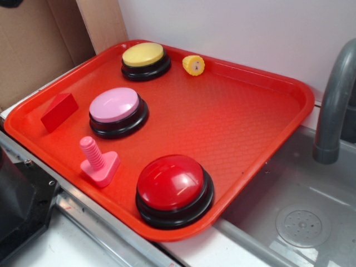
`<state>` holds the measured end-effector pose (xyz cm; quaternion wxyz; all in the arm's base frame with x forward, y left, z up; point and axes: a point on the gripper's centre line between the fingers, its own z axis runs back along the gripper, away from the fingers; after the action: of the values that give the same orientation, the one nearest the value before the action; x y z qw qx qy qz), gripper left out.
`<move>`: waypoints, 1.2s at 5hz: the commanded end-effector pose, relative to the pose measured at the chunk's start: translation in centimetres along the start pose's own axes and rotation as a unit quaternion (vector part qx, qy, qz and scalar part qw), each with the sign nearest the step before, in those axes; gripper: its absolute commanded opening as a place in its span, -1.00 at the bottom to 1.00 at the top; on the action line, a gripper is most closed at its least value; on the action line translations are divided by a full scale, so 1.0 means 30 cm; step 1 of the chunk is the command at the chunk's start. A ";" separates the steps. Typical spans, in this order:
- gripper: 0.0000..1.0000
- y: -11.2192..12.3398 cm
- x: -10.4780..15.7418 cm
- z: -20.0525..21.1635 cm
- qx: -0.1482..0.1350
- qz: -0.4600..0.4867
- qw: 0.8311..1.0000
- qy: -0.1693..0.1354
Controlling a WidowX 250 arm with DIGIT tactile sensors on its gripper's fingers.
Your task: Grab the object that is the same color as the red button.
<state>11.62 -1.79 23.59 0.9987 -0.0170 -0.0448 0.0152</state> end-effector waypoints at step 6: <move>1.00 0.451 0.151 -0.287 0.024 0.128 0.991 0.007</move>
<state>16.68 11.00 14.33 0.9901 -0.0073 -0.0201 0.1386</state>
